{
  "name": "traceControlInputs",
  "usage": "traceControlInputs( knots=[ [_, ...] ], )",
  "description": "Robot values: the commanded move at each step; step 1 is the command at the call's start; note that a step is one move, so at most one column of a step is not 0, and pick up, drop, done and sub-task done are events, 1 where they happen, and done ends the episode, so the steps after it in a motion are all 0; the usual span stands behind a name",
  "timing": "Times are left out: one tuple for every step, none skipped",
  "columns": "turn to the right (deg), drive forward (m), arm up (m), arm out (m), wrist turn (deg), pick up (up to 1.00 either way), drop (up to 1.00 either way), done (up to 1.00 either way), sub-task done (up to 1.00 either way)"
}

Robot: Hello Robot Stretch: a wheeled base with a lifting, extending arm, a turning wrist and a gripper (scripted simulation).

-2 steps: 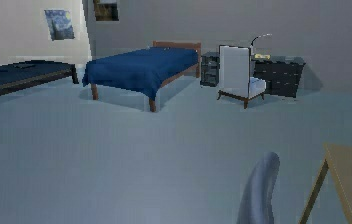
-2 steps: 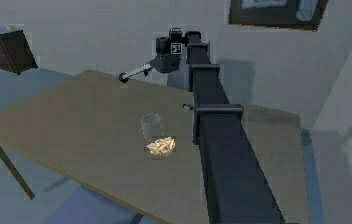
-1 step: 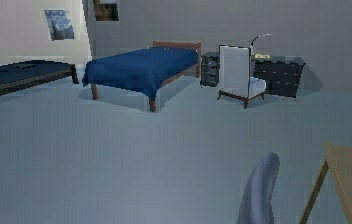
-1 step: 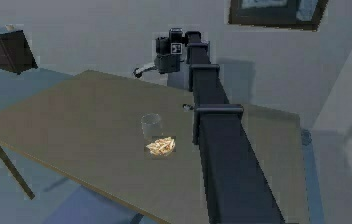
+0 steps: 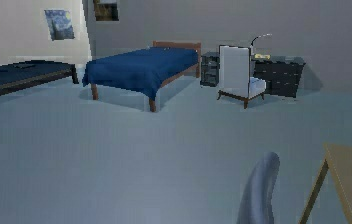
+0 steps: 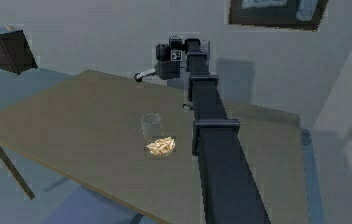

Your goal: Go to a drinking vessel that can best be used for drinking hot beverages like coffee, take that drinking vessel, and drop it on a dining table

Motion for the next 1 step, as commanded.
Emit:
traceControlInputs(
  knots=[
    [0.0,0.00,-0.32,0.00,0.0,0.00,0.00,0.00,0.00]
  ],
)
